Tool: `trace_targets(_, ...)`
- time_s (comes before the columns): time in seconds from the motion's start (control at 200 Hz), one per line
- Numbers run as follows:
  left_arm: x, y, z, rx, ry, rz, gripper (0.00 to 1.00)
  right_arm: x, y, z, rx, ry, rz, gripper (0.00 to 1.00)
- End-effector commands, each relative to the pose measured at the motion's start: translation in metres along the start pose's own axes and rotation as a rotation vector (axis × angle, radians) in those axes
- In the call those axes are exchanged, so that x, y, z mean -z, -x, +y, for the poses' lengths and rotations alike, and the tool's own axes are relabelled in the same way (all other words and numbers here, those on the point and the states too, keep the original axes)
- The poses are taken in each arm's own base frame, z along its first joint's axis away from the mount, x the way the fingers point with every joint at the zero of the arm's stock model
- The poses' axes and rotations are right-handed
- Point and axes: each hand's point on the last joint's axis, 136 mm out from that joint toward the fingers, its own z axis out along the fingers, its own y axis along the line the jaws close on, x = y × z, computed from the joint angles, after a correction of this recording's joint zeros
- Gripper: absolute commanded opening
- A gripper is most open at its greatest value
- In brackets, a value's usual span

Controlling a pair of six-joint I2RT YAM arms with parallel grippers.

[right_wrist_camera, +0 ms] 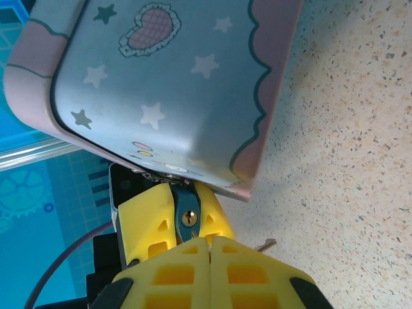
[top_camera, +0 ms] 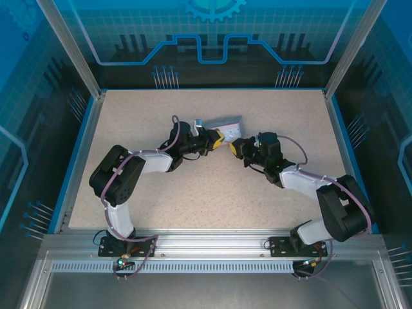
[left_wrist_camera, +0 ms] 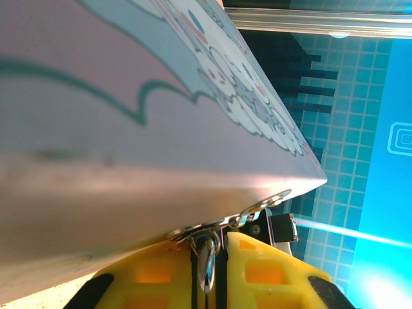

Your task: Unlock a padlock with a key

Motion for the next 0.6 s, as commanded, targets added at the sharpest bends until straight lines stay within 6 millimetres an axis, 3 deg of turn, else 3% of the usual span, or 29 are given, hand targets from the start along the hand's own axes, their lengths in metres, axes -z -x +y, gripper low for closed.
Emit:
trace_targets(0.0,0.0044,-0.0016,-0.0407,-0.082,-0.122,-0.007,0.00,-0.0054,-0.0017,0.0154,0.008,0.039,-0.003,0.00)
trace_targets(0.595,0.0023,-0.0060,-0.0426,-0.083,-0.125,0.004,0.00,-0.0128,0.0077,0.0157,0.005,0.049,-0.036,0.00)
